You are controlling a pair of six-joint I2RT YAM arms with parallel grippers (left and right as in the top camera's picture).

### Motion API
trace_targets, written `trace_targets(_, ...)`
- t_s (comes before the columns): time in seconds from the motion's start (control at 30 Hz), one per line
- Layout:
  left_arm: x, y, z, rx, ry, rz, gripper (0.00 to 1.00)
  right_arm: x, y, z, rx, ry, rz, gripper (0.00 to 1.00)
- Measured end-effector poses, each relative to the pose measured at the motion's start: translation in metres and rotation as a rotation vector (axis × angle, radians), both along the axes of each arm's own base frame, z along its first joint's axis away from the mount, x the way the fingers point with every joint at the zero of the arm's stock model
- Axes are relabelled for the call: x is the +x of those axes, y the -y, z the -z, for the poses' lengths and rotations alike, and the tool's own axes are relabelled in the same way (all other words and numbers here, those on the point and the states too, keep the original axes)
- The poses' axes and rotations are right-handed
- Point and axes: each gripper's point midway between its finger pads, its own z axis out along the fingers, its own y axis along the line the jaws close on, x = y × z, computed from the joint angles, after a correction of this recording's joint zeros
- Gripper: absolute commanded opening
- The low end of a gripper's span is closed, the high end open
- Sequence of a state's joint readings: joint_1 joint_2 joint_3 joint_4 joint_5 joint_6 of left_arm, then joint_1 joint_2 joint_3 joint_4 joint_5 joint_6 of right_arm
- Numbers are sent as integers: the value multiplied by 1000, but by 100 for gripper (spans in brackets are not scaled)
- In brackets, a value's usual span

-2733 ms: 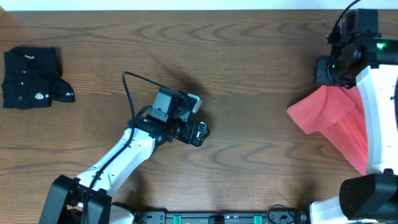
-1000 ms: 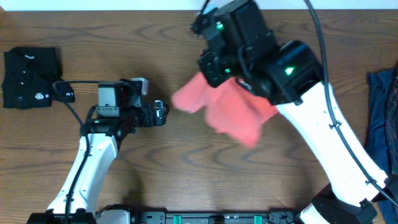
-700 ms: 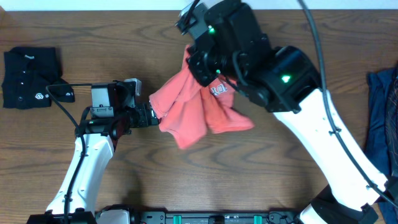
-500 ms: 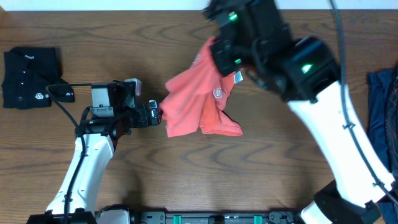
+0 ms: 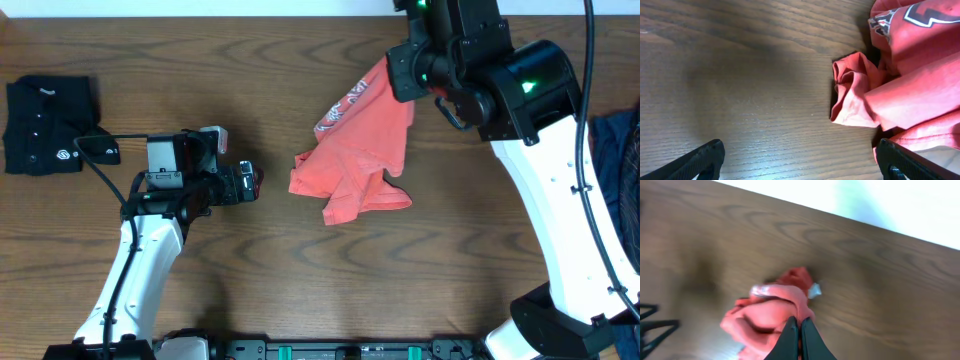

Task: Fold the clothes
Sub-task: 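Shake and lay the red shirt flat on the table center-right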

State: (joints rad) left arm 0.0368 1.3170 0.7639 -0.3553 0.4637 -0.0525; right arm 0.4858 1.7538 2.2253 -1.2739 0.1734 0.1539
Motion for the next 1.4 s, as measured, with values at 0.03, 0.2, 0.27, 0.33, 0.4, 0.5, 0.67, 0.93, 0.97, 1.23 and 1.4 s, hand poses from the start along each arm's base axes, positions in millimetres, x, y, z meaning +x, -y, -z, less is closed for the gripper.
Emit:
trace_targets(0.03,0,0,0,0,0,-1,98,1,7,1,-19,0,29,1)
trace_targets(0.2,0,0,0,0,0,0,98,7,72,5,-118,-16,233,1)
trace_targets(0.27,0,0,0,0,0,0,98,8,106,7,-139,-33,326,1)
trace_targets(0.33,0,0,0,0,0,0,98,5,151,8,-154,-56,446,1)
trace_targets(0.4,0,0,0,0,0,0,98,-2,196,8,-162,-80,567,1)
trace_targets(0.5,0,0,0,0,0,0,98,-14,247,5,-163,-87,709,1)
trace_targets(0.67,1,0,0,0,3,0,98,-29,285,-14,-156,-30,814,1)
trace_targets(0.93,2,0,-1,0,12,0,98,-36,272,-50,-110,68,746,1)
trace_targets(0.97,2,0,-2,0,13,0,98,-34,263,-50,-86,67,709,1)
trace_targets(1.23,3,0,-2,1,14,0,98,-5,161,-33,85,1,363,1)
trace_targets(1.4,3,0,-2,1,14,0,98,18,86,4,114,-107,180,99)
